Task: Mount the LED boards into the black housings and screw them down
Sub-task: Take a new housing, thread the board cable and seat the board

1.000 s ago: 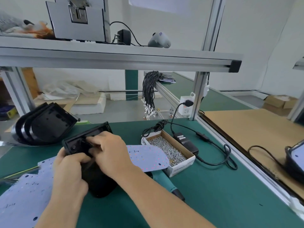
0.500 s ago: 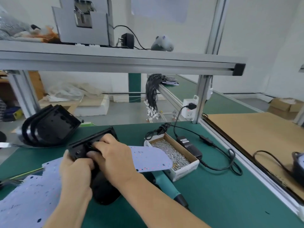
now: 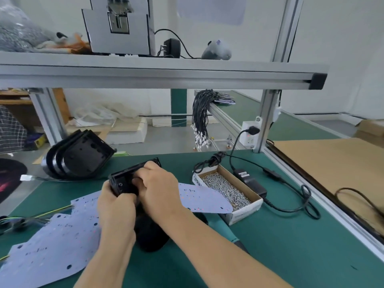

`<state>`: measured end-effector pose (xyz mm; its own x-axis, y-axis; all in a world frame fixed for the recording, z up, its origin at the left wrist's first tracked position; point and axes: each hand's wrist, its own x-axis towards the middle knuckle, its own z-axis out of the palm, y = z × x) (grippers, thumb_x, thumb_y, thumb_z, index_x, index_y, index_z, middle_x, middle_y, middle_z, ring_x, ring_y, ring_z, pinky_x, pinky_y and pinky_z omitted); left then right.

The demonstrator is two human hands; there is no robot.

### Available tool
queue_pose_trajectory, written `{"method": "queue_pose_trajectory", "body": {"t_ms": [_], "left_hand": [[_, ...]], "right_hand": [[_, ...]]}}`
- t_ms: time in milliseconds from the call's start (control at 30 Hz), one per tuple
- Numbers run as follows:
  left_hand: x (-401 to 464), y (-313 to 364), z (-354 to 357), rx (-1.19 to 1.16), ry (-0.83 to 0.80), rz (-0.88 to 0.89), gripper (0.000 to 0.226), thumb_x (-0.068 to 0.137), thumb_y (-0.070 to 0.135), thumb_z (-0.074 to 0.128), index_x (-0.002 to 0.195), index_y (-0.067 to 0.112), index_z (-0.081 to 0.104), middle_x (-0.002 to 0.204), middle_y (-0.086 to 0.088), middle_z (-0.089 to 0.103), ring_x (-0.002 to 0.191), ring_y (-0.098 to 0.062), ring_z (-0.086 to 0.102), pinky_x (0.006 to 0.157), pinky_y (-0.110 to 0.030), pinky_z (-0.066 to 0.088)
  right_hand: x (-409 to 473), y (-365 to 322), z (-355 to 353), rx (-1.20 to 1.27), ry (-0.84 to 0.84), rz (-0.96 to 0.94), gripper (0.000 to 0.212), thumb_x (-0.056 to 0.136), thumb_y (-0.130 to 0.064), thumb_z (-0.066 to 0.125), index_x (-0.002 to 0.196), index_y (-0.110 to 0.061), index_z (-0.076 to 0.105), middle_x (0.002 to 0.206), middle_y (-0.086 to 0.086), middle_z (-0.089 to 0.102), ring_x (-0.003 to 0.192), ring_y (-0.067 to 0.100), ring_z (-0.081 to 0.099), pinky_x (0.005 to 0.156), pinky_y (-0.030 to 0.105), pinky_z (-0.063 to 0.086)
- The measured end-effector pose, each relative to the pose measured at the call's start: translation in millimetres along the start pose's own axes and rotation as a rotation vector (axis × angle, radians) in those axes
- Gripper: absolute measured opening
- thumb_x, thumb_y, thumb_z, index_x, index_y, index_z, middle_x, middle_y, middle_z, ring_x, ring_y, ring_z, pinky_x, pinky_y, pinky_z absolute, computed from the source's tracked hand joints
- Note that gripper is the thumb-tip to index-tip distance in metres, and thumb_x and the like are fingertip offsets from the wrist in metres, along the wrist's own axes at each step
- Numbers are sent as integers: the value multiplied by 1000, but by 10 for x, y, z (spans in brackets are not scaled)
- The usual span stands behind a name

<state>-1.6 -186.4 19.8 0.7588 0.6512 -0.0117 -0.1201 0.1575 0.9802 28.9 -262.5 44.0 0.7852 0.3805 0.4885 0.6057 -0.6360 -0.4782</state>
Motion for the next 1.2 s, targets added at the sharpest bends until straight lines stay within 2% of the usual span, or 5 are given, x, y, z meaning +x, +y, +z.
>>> {"method": "queue_pose_trajectory", "body": {"t_ms": [333, 533, 767, 1000, 1200], "left_hand": [[-101, 29, 106, 75, -63, 206, 49, 63, -17, 38, 82, 23, 60, 95, -22, 54, 73, -23, 45, 58, -33, 37], [-140, 24, 56, 78, -150, 231, 50, 52, -6, 48, 80, 33, 61, 104, -23, 57, 85, -35, 54, 71, -51, 48], [61, -56, -83, -144, -26, 27, 53, 61, -20, 40, 74, 29, 57, 72, 3, 59, 70, -21, 54, 61, -30, 46], [-33, -51, -104, -150, -39, 90, 53, 45, -10, 37, 72, 30, 59, 66, 7, 57, 62, -15, 51, 50, -20, 43], [-237, 89, -2, 120, -131, 344, 55, 50, -4, 41, 92, 30, 54, 101, -2, 47, 83, -16, 51, 67, -30, 43]], "right_hand": [[122, -27, -75, 21, 55, 189, 12, 85, -14, 57, 88, -4, 64, 94, 9, 56, 80, 31, 48, 60, 32, 26], [165, -56, -95, 335, 48, 531, 5, 75, -12, 63, 73, -13, 67, 82, 10, 69, 79, 33, 61, 61, 25, 40], [-86, 10, 57, 189, 4, 17, 26, 84, -12, 64, 109, -13, 71, 101, 15, 66, 95, 35, 57, 72, 37, 42], [-18, 24, 108, -112, 73, -156, 11, 89, -12, 56, 90, -6, 65, 96, 10, 55, 94, 31, 51, 60, 42, 36], [127, 56, -172, 438, 1, 397, 23, 76, -25, 76, 58, -18, 62, 64, -1, 64, 69, 20, 60, 69, 36, 52]]}}
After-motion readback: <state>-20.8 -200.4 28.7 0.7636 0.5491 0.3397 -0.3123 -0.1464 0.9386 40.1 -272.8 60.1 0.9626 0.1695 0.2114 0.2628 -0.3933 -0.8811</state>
